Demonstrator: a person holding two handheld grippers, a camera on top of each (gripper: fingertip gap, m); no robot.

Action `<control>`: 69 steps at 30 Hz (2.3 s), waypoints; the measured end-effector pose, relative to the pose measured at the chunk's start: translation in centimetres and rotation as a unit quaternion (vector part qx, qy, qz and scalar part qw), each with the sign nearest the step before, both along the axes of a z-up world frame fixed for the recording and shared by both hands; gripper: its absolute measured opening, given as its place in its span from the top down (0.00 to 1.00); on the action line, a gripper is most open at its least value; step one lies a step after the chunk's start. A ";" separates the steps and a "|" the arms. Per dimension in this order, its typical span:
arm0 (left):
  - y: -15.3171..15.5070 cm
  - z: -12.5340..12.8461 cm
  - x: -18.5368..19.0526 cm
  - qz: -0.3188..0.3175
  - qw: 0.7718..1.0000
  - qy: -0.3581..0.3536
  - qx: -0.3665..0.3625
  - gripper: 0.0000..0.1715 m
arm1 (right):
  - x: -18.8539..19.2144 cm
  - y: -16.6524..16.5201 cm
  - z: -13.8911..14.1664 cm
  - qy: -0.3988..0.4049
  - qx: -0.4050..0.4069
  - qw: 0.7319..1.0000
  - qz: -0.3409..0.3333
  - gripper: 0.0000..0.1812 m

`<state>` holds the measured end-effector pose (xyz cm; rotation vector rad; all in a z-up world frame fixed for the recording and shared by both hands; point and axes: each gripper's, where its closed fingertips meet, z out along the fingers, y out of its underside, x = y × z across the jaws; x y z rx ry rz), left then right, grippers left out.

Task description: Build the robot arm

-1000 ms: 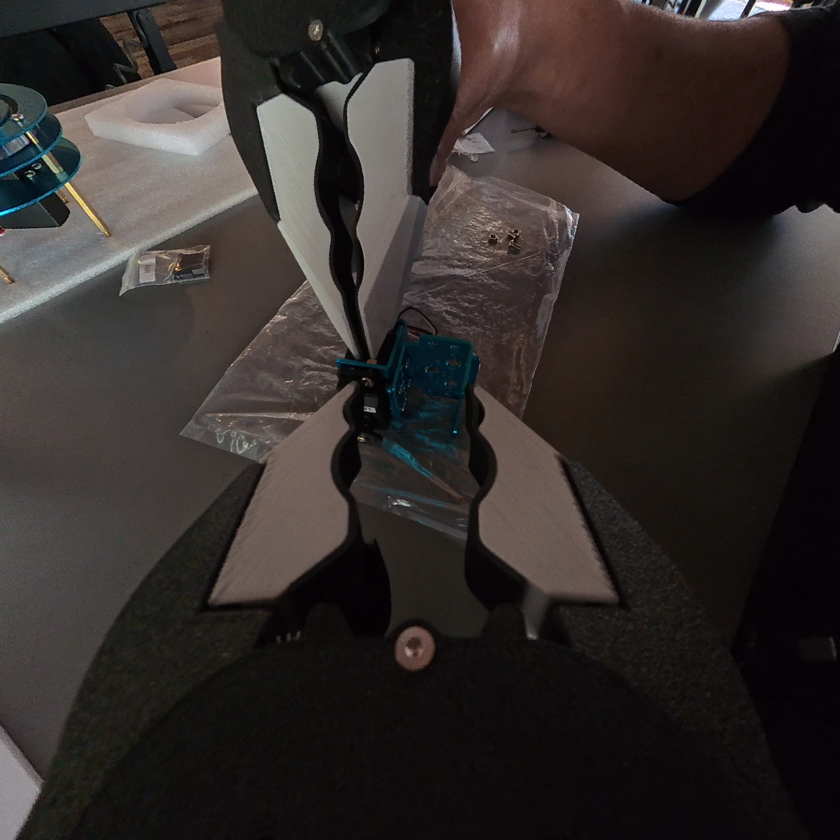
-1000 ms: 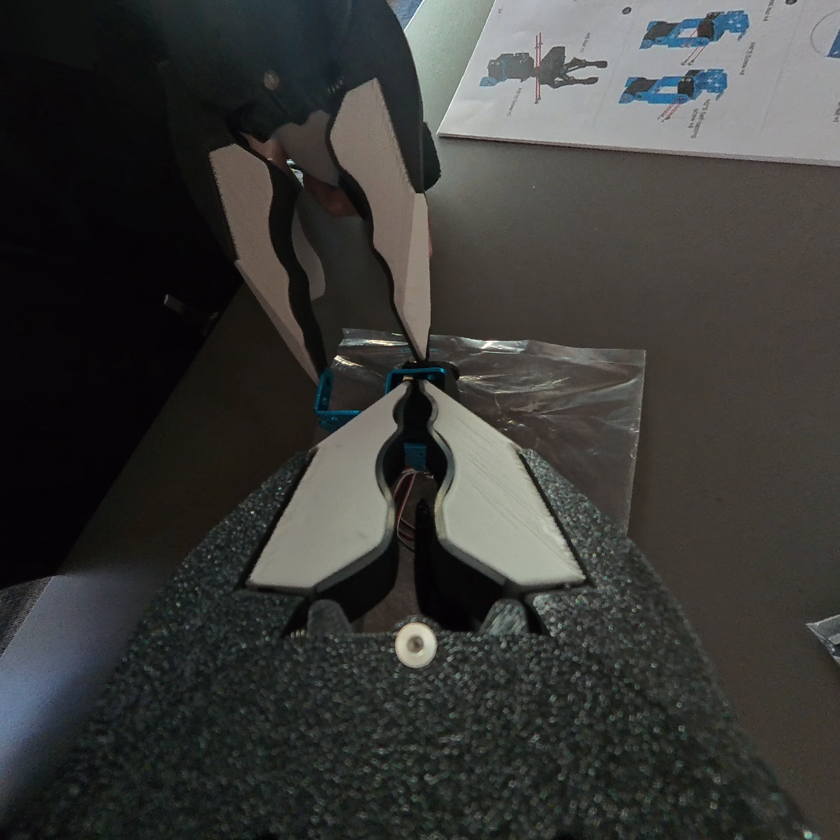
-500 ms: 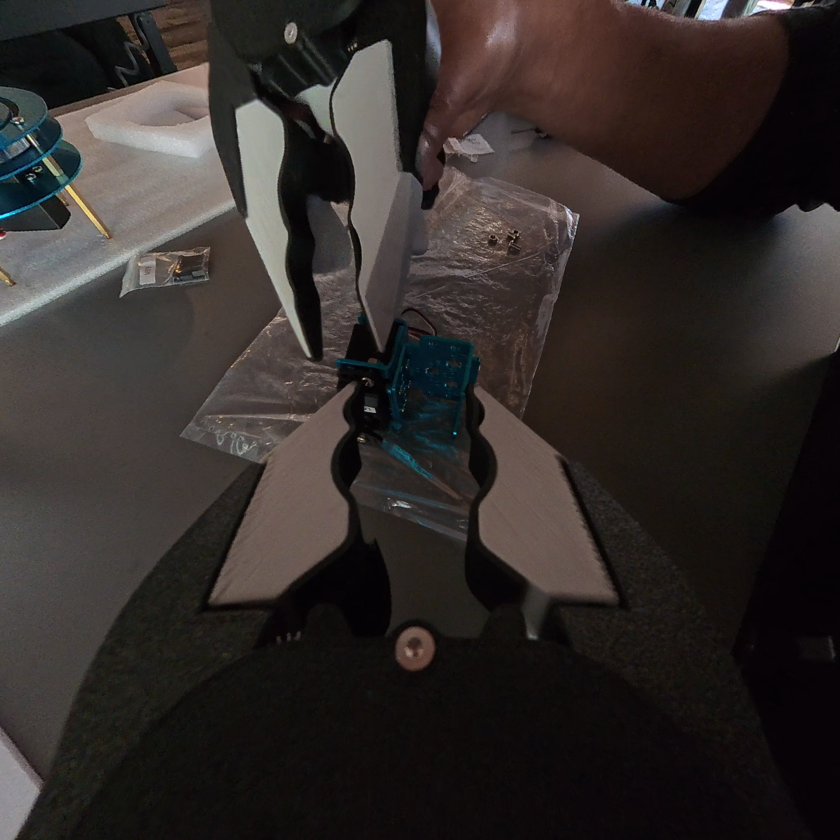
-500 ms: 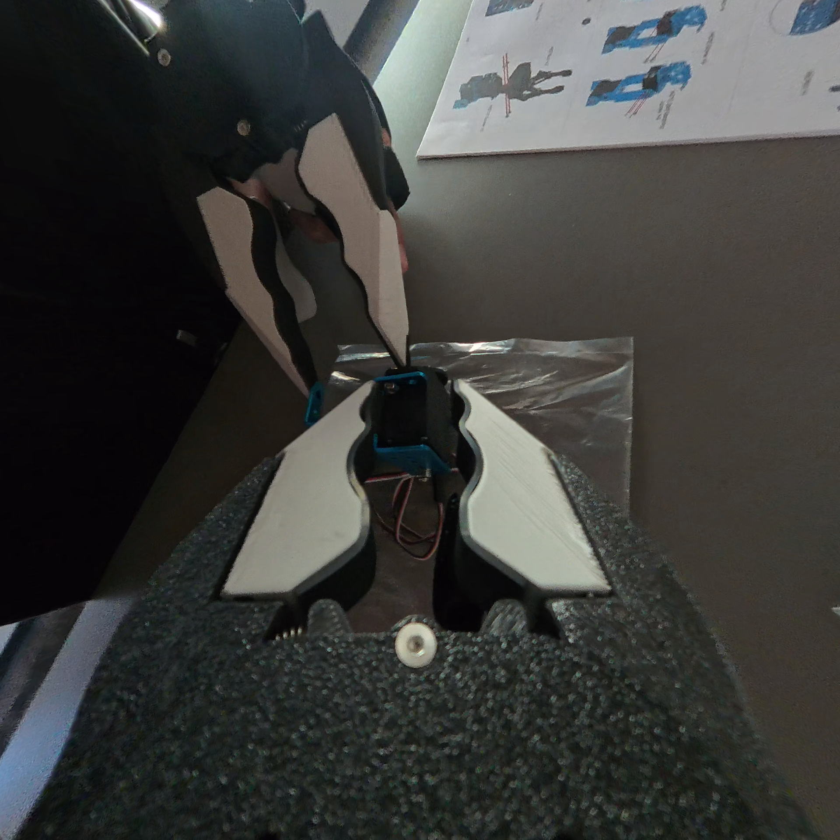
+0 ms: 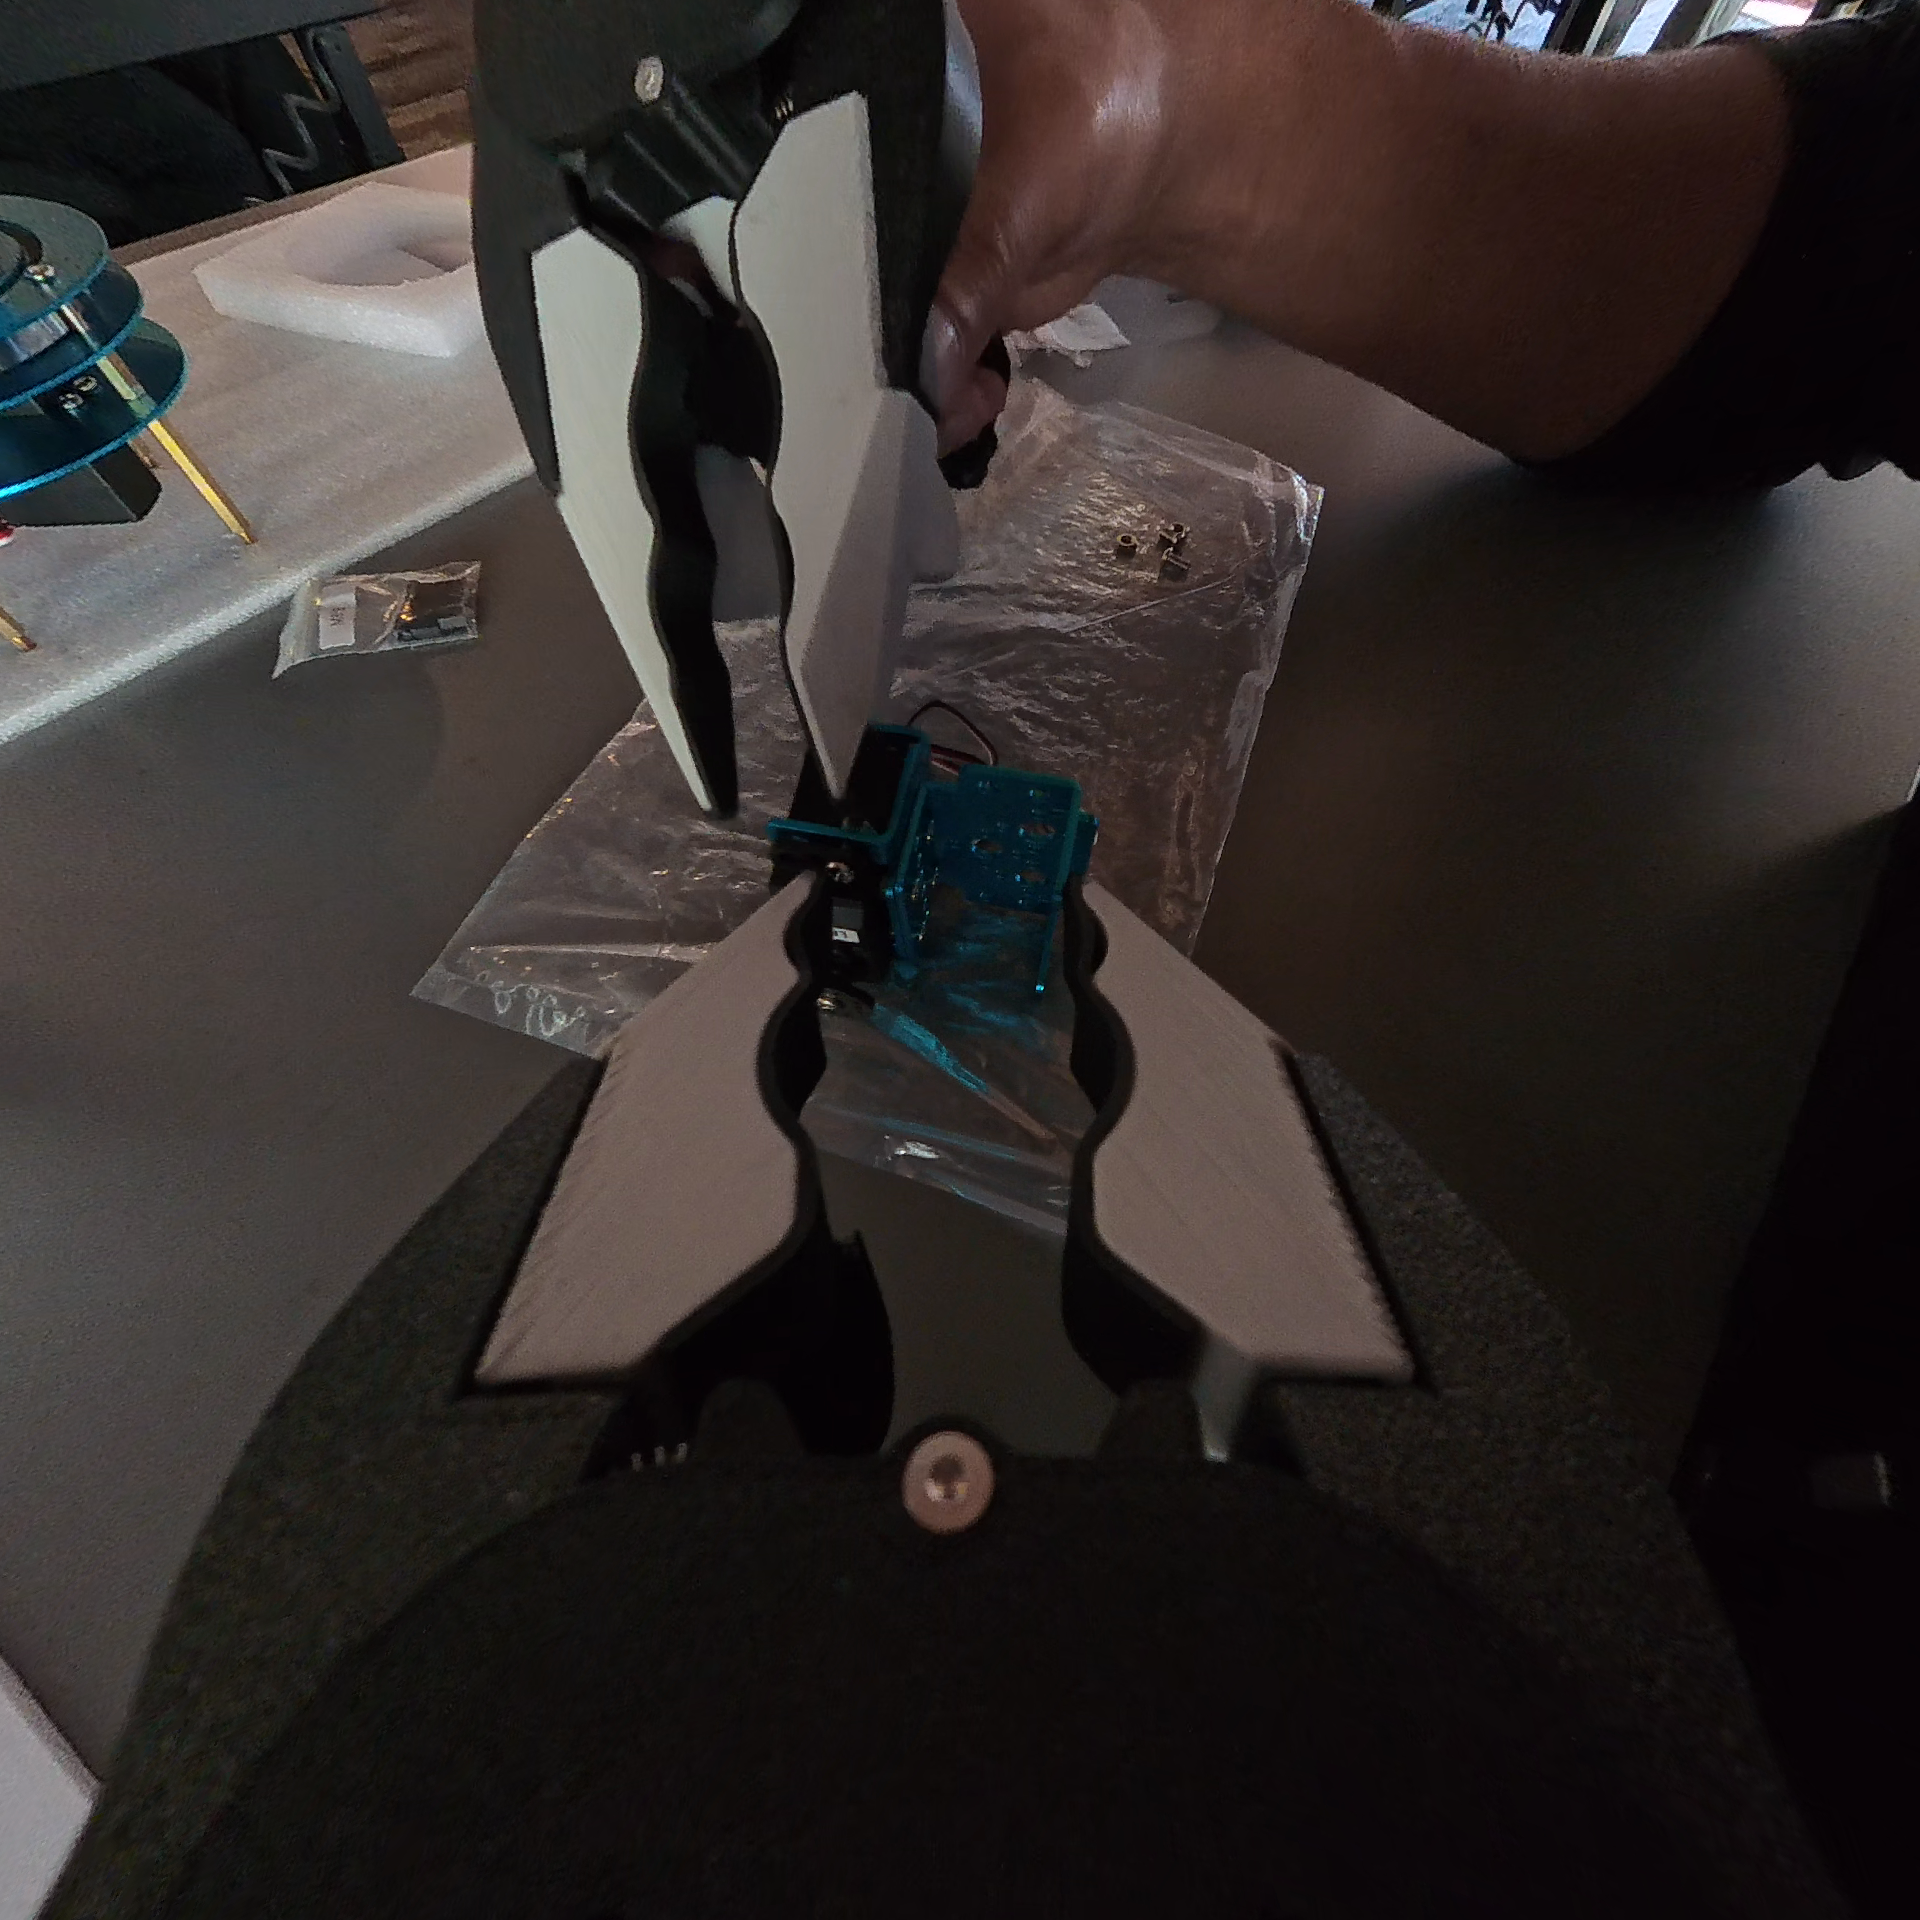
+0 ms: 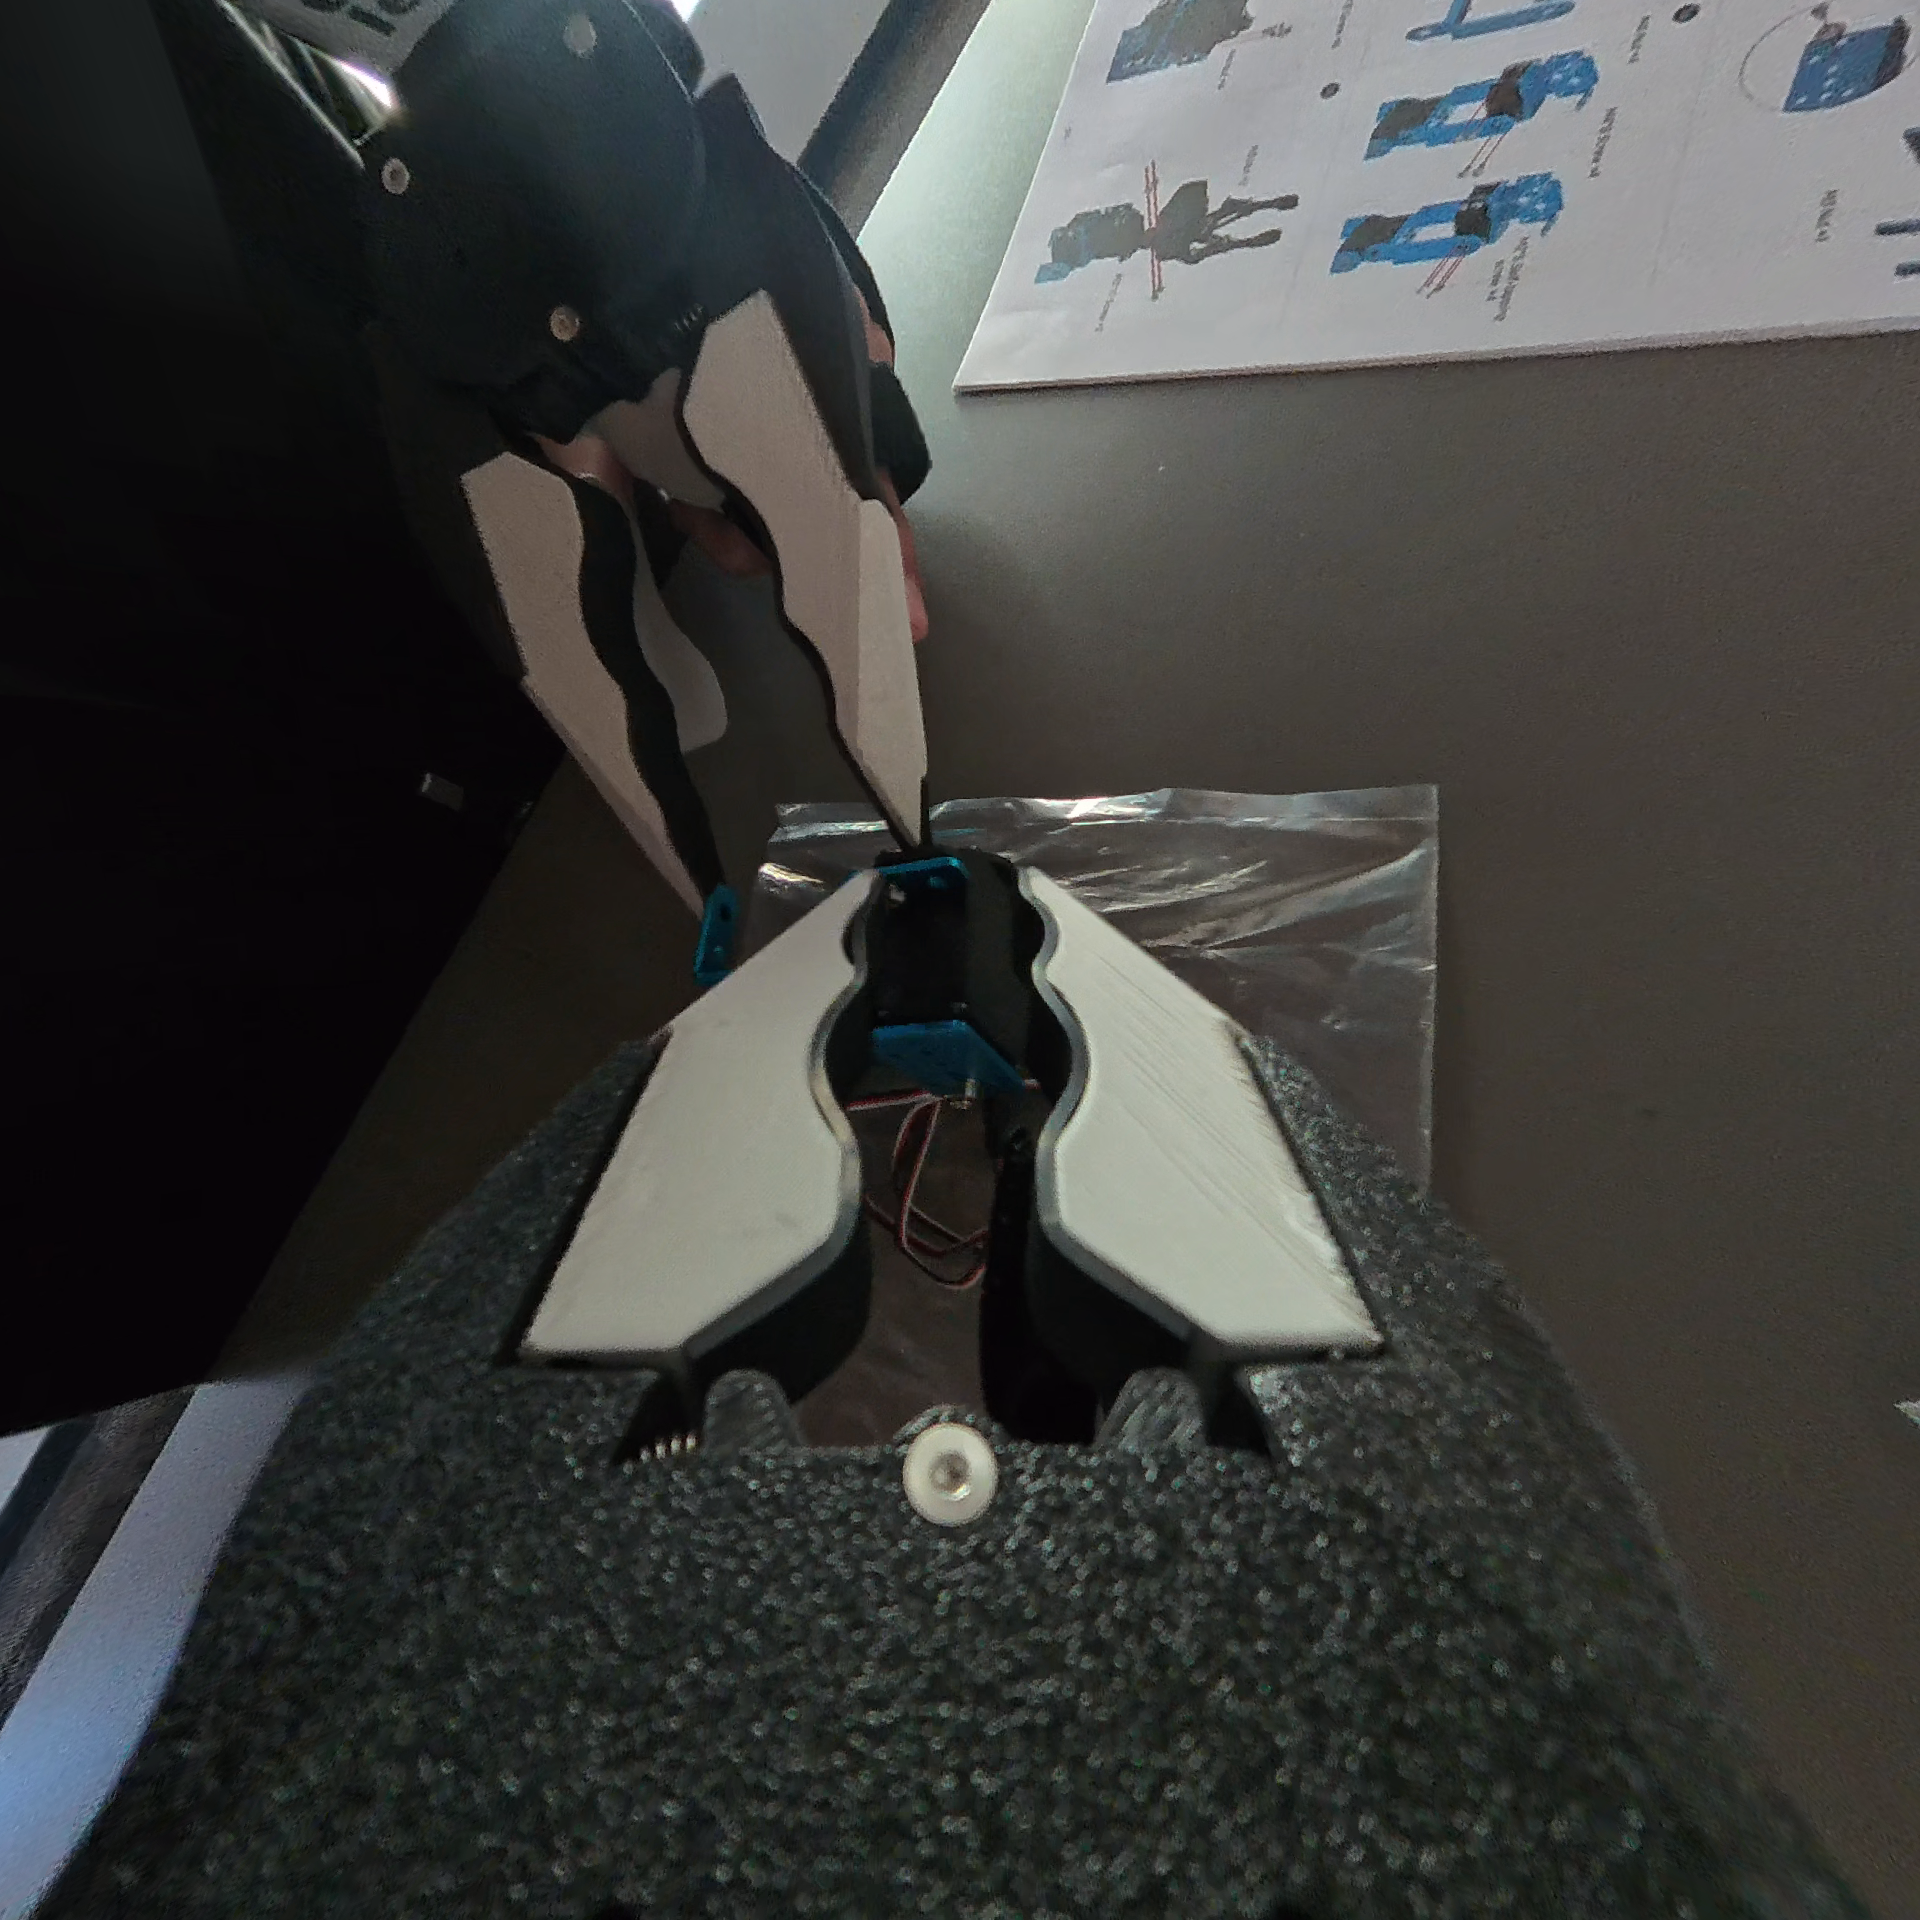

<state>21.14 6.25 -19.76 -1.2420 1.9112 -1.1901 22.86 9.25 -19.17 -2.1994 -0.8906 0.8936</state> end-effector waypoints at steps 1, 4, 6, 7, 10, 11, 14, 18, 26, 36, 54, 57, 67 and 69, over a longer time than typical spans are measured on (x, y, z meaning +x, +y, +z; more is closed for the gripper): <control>0.0 0.0 0.0 0.000 1.000 0.000 0.000 0.74 | 0.0 0.0 0.2 0.005 0.000 1.000 0.000 0.88; 0.0 0.0 0.0 0.000 1.000 0.000 0.000 0.74 | -0.3 -0.2 0.0 0.003 -0.004 1.000 0.006 0.88; 0.0 0.0 0.0 0.000 1.000 0.000 0.000 0.74 | -0.3 -0.1 -0.3 -0.002 -0.005 1.000 0.006 0.88; 0.0 0.0 0.0 0.000 1.000 0.001 0.000 0.74 | -0.2 0.0 -0.2 -0.001 -0.004 1.000 0.001 0.88; 0.0 0.0 0.0 0.000 1.000 0.000 0.000 0.74 | 0.1 0.3 0.4 0.004 0.012 1.000 -0.004 0.92; 0.0 0.0 0.0 0.000 1.000 0.000 -0.001 0.74 | 0.1 0.2 0.5 0.005 0.008 1.000 -0.004 0.90; 0.0 0.0 0.0 0.000 1.000 0.001 -0.001 0.74 | -0.2 -0.2 0.2 -0.001 0.003 1.000 0.007 0.89; 0.0 0.0 0.0 0.000 1.000 0.000 0.000 0.74 | -0.3 0.0 -0.2 -0.005 0.001 1.000 0.006 0.88; -0.1 0.0 0.0 -0.001 1.000 0.000 -0.001 0.74 | -0.5 -0.2 0.0 -0.005 0.005 1.000 0.012 0.88; 0.0 0.0 -0.1 -0.001 1.000 0.001 -0.002 0.74 | -0.4 -0.1 0.0 0.002 0.003 1.000 0.011 0.87; -0.1 0.0 -0.2 -0.003 1.000 0.002 -0.002 0.74 | -0.1 -0.1 0.1 0.012 -0.004 1.000 0.003 0.85; -0.1 0.0 -0.1 -0.003 1.000 0.002 -0.002 0.74 | 0.0 0.0 -0.1 0.008 -0.005 1.000 0.002 0.85; 0.0 0.0 -0.2 -0.004 1.000 0.003 -0.002 0.74 | 0.2 0.1 -0.7 0.004 -0.012 1.000 0.001 0.85; 0.0 0.0 -0.2 -0.004 1.000 0.003 -0.003 0.75 | 0.1 0.0 -0.6 0.004 -0.012 1.000 0.003 0.85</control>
